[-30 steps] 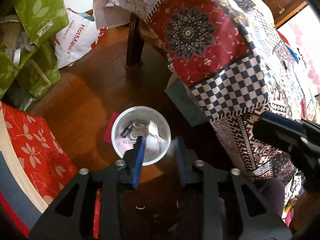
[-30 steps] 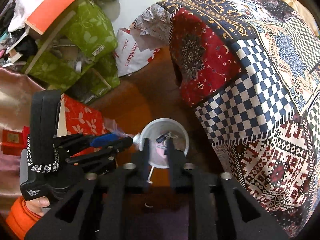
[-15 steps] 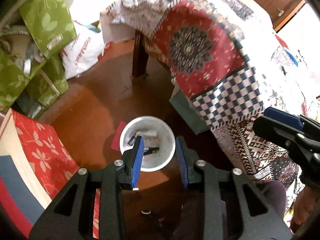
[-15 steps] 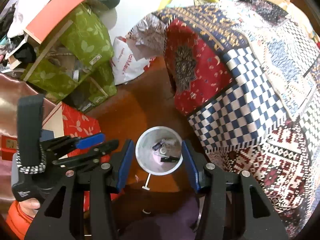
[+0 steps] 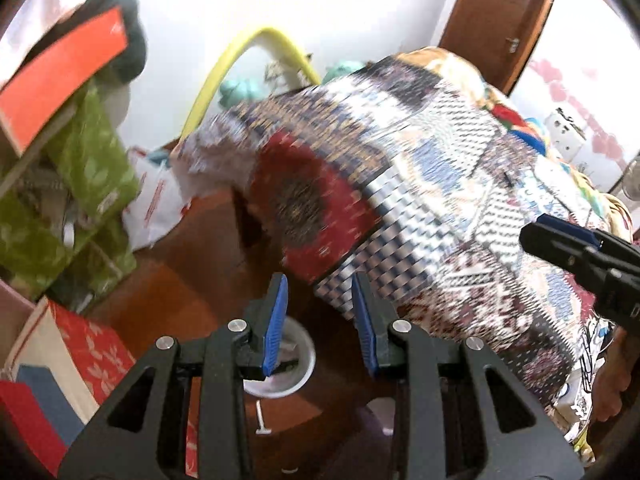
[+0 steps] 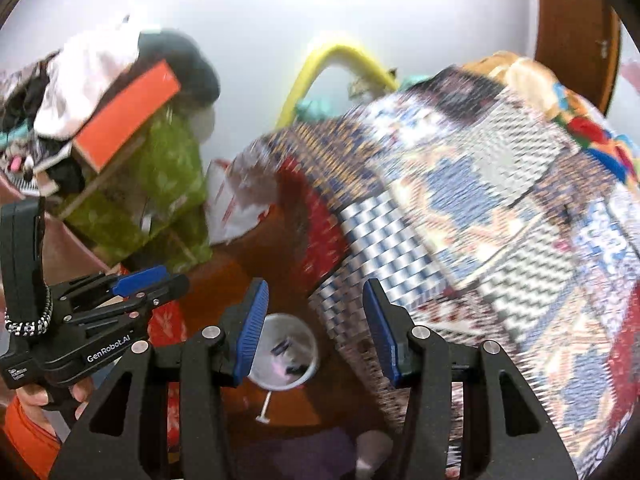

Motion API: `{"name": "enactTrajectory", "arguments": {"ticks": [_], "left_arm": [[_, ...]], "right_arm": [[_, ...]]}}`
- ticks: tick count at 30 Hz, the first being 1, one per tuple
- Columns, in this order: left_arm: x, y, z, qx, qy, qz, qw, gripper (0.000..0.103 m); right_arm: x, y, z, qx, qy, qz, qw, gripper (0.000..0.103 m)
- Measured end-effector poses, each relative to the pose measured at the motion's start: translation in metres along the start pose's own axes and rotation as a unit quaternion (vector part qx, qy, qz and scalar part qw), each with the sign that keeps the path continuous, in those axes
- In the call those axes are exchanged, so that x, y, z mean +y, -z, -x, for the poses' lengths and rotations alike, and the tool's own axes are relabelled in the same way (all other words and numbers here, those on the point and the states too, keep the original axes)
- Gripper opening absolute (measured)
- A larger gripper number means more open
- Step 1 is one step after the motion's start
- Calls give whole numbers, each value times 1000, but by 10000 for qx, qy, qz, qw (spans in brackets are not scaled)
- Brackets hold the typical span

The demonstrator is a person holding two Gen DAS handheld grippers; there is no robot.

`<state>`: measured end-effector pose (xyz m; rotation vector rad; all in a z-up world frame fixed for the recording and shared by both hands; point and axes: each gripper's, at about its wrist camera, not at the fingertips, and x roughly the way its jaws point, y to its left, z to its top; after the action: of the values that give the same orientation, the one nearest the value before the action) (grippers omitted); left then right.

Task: Collect trash
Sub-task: 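Move both open tools back over the quilt toward the pens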

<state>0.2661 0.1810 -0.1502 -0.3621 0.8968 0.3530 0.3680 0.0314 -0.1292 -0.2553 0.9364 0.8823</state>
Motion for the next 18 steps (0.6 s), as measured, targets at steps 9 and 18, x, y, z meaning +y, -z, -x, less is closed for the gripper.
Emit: {"name": "enactTrajectory", "arguments": {"ticks": [9, 18], "left_arm": [[-94, -33, -4, -278, 319, -480, 9980, 57], [-193, -54, -48, -156, 743, -1036, 9917, 58]], "right_arm": [[-88, -4, 66, -749, 753, -429, 9934, 53], [-190, 13, 86, -805, 1448, -1066, 9804, 54]]}}
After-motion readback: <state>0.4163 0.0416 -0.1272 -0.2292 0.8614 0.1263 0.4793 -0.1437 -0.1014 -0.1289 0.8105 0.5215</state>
